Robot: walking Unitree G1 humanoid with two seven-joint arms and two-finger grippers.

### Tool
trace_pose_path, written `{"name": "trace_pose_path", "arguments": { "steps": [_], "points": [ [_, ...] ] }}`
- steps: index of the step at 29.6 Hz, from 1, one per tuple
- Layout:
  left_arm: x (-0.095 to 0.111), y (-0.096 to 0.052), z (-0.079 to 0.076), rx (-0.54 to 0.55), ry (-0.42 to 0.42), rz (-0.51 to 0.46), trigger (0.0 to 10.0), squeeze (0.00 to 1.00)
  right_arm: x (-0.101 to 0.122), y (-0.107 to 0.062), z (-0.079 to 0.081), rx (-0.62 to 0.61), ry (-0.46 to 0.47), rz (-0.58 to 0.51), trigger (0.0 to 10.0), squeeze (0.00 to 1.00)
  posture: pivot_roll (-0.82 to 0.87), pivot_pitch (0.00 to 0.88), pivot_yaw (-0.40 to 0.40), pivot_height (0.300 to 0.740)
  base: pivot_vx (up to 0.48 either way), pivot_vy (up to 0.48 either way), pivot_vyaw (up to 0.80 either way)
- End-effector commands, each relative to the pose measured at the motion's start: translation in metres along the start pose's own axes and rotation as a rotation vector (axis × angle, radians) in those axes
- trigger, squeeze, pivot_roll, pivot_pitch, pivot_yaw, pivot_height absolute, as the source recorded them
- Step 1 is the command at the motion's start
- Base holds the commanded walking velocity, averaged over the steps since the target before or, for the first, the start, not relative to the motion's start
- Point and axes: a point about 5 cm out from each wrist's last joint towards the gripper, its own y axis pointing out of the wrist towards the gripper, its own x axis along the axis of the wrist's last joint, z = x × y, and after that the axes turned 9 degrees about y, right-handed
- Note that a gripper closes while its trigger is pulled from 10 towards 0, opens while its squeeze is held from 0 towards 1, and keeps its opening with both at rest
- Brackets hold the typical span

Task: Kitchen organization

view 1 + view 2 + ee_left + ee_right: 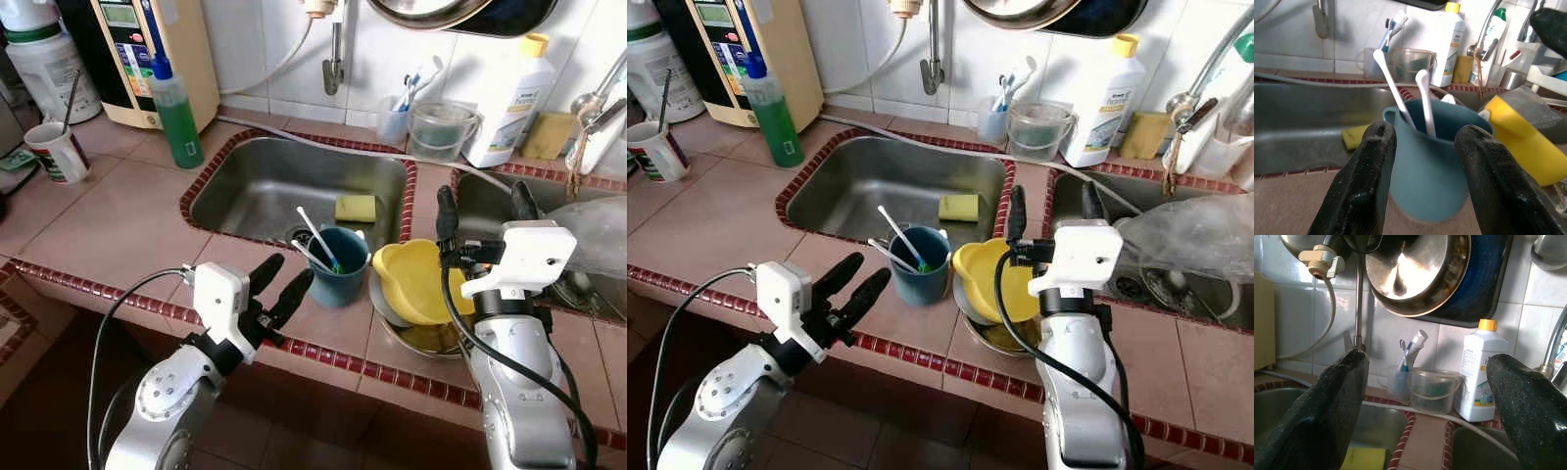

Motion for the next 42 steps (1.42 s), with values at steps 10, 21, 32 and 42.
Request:
{"name": "trace_pose_path", "arguments": {
  "steps": [10,21,32,42],
  "points": [
    [0.005,0.005,-0.001,0.004,-0.005,-0.020,10.0,0.00,0.004,-0.001,0.001,0.005,0.005,-0.004,10.0,0.00,-0.16,0.080,0.032,0.740,0.000,0.000,0.00],
    [0.008,0.015,-0.004,-0.014,-0.012,-0.041,10.0,0.00,0.005,-0.002,0.001,0.002,-0.001,-0.003,10.0,0.00,-0.19,0.069,0.044,0.740,0.000,0.000,0.00],
    [0.010,0.021,-0.005,-0.027,-0.017,-0.056,10.0,0.00,0.006,-0.025,0.020,0.196,0.046,0.076,10.0,0.00,-0.20,0.080,0.050,0.740,0.000,0.000,0.00],
    [0.012,0.022,-0.001,-0.029,-0.012,-0.056,10.0,0.00,0.014,-0.054,0.024,0.280,0.033,0.140,10.0,0.00,-0.22,0.100,0.062,0.740,0.000,0.000,0.00]
  ]
}}
